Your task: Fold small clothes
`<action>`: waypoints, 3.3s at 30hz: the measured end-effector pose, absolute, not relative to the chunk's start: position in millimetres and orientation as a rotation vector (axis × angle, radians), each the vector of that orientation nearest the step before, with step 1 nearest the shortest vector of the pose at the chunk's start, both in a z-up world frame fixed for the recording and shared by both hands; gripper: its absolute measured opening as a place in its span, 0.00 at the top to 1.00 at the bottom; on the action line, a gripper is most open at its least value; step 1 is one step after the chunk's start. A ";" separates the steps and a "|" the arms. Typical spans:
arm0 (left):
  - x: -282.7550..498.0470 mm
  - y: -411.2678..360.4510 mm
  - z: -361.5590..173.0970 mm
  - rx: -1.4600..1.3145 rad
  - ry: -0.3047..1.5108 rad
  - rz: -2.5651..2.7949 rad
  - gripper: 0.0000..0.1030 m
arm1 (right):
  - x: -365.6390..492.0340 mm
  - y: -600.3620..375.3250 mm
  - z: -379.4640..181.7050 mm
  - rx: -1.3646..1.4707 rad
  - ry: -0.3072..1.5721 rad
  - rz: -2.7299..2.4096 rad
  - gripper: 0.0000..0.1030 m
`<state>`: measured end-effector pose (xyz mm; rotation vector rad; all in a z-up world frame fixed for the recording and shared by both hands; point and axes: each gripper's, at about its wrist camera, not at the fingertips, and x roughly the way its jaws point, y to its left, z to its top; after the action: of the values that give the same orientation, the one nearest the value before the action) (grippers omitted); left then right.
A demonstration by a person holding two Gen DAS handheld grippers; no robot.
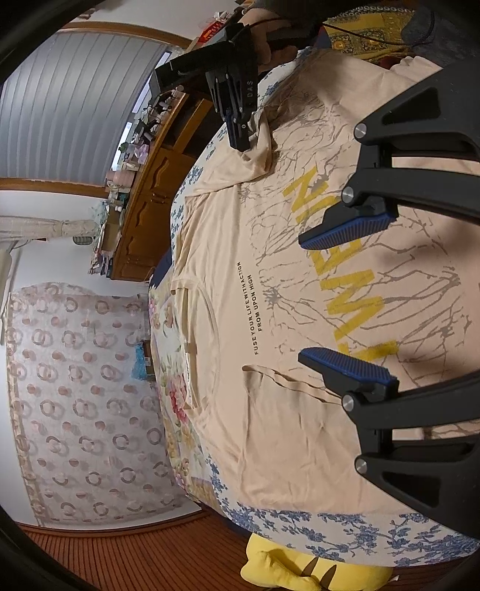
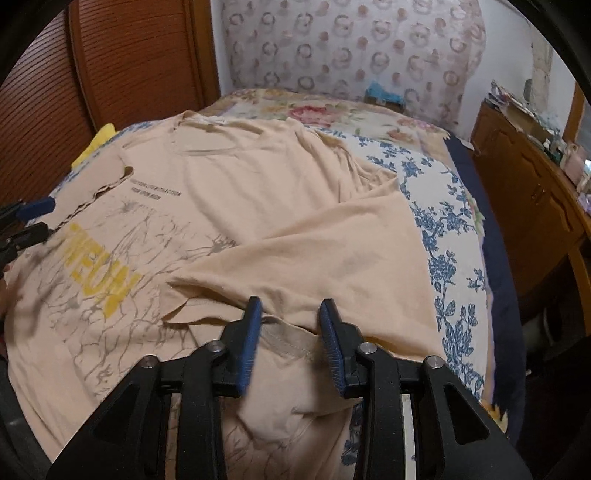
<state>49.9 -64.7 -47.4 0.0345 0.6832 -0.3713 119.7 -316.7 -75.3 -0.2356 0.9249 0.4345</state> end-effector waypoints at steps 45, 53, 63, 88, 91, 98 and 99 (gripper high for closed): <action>48.0 -62.1 -53.4 0.022 0.695 -0.381 0.48 | 135.9 -295.7 -21.7 -0.284 0.818 0.458 0.98; 47.7 -62.0 -53.6 0.020 0.694 -0.381 0.47 | 159.6 -260.3 4.0 -0.236 0.783 0.539 0.98; 44.0 -58.8 -52.7 0.005 0.688 -0.375 0.48 | 158.5 -237.4 23.0 -0.178 0.716 0.550 0.57; 52.7 -78.7 -50.8 0.040 0.720 -0.442 0.47 | 103.9 -303.3 -70.9 -0.275 0.904 0.452 0.76; 52.8 -78.9 -52.2 0.041 0.725 -0.438 0.47 | 107.6 -304.0 -69.2 -0.280 0.889 0.431 0.76; 52.7 -76.6 -54.4 0.035 0.722 -0.438 0.47 | 113.8 -300.3 -78.2 -0.327 0.911 0.405 0.76; 52.6 -76.5 -54.3 0.035 0.723 -0.438 0.47 | 113.4 -299.5 -79.6 -0.339 0.908 0.406 0.82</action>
<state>52.6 -76.5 -54.3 0.0352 0.7228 -0.4379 113.4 -299.5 -79.6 -0.3388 0.9084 0.4059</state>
